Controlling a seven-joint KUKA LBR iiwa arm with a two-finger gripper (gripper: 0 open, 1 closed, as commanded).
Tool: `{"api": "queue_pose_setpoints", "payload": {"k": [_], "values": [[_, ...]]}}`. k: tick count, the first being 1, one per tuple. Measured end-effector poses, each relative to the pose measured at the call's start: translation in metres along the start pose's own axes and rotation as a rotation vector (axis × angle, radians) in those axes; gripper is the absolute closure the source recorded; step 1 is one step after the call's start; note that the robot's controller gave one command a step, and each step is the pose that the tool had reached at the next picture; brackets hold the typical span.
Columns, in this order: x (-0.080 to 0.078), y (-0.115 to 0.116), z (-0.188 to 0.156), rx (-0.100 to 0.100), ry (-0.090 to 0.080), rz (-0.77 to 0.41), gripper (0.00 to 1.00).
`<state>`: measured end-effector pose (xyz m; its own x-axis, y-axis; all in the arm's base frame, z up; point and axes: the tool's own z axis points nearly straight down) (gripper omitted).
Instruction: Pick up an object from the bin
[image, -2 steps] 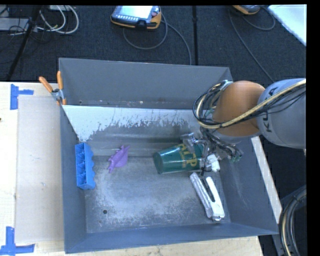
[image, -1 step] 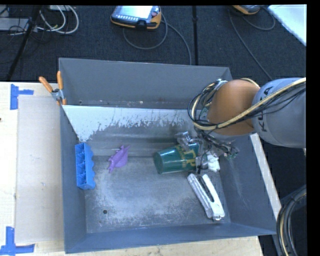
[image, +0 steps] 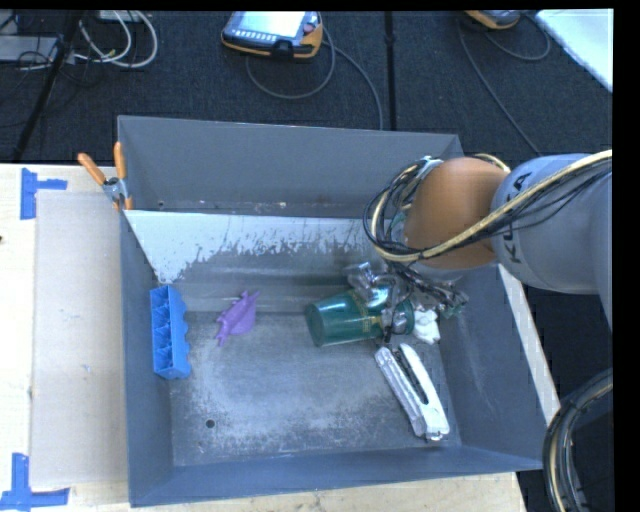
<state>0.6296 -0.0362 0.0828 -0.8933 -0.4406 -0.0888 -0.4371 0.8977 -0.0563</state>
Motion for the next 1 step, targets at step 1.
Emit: {"api": "queue_pose_setpoints", "payload": {"k": [1], "values": [[0.0, 0.0001, 0.0001, 0.0, 0.0, -0.001, 1.0]]}}
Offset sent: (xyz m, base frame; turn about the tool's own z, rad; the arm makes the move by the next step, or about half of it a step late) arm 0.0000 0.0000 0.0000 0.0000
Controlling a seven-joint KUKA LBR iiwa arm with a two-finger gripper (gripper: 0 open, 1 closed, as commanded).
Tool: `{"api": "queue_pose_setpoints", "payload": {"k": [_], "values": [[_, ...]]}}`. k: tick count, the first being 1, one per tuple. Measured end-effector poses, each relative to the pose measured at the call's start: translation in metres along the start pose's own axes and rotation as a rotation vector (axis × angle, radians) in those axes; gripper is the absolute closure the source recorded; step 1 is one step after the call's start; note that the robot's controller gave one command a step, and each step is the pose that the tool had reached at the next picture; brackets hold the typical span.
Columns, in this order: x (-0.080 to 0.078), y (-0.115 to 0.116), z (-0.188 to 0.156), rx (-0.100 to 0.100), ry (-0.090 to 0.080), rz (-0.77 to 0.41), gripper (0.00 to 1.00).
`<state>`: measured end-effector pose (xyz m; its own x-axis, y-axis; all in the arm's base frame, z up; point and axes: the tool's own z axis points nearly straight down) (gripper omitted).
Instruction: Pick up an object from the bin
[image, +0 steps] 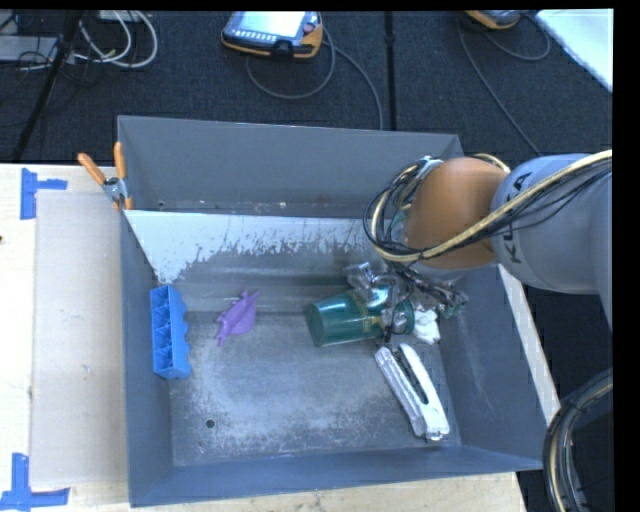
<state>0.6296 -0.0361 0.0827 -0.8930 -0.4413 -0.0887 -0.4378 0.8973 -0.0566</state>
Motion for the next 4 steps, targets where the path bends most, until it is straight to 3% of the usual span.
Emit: {"api": "queue_pose_setpoints", "payload": {"k": [4], "values": [[0.0, 0.0003, 0.0002, 0.0, 0.001, -0.003, 1.0]]}}
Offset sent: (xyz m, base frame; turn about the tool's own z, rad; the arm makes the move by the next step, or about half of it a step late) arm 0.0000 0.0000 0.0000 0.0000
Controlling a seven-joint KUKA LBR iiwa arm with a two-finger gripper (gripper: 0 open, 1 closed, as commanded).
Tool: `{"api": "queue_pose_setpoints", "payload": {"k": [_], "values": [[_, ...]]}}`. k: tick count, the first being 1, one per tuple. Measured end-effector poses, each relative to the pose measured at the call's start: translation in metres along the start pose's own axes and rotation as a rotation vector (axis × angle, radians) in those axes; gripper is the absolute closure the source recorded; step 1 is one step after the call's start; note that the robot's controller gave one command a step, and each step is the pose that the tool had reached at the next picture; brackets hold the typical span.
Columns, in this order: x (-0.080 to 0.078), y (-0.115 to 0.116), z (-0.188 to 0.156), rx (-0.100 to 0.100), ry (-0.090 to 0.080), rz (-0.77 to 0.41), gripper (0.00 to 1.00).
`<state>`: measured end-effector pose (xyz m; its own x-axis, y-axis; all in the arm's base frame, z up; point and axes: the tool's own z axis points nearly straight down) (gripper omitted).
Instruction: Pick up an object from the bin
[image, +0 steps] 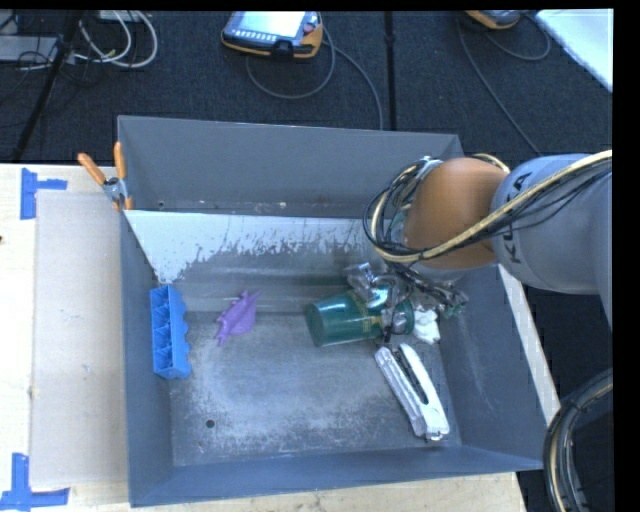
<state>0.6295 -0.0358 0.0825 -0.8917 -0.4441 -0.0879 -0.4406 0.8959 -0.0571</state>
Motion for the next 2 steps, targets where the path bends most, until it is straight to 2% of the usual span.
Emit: {"api": "queue_pose_setpoints", "payload": {"k": [2], "values": [[0.0, 0.0001, 0.0, 0.0, 0.0, -0.001, 1.0]]}}
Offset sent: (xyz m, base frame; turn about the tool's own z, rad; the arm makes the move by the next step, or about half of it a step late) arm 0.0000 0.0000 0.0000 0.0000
